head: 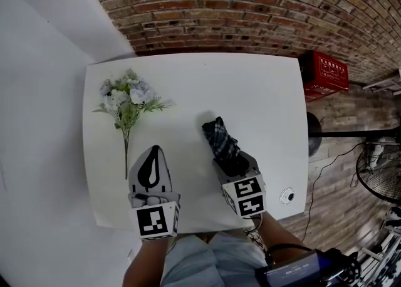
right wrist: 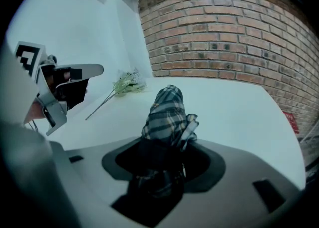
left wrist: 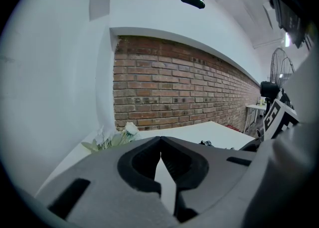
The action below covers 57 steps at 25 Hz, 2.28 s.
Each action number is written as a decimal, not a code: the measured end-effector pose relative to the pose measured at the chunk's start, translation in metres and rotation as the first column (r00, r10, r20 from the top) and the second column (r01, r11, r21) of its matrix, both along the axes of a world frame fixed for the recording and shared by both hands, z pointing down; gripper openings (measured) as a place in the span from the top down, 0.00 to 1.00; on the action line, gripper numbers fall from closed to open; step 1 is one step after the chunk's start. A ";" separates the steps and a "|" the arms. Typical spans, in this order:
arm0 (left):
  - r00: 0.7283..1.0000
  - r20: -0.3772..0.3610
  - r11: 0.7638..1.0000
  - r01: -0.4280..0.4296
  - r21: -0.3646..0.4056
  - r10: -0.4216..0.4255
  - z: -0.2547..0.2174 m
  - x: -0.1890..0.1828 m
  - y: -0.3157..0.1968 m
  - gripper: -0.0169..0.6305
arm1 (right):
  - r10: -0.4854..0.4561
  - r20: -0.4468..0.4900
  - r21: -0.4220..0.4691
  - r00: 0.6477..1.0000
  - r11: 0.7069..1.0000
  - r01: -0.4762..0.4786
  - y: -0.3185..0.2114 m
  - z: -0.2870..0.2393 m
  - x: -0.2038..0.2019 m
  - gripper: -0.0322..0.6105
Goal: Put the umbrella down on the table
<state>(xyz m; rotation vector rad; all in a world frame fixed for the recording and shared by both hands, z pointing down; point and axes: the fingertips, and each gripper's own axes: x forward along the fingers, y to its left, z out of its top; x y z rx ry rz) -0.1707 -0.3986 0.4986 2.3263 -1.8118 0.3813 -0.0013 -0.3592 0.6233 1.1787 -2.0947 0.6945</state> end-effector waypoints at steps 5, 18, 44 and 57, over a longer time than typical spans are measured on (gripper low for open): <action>1.000 -0.006 1.000 -0.001 0.000 0.001 -0.002 -0.002 0.000 0.96 | 0.014 -0.005 -0.038 1.000 0.999 -0.015 0.001 0.005 0.000 0.58; 0.999 -0.026 0.999 -0.018 0.033 0.019 -0.026 0.005 0.004 0.96 | 0.007 -0.009 -0.061 1.000 0.998 -0.007 0.000 0.000 -0.001 0.49; 0.999 0.012 0.912 -0.050 0.408 0.050 -0.236 0.068 0.053 0.96 | -0.046 0.183 0.645 0.982 0.760 -0.084 0.005 -0.298 0.019 0.93; 0.998 0.021 0.900 -0.057 0.432 0.053 -0.246 0.074 0.066 0.96 | -0.056 0.166 0.706 0.985 0.704 -0.079 0.020 -0.322 0.026 0.94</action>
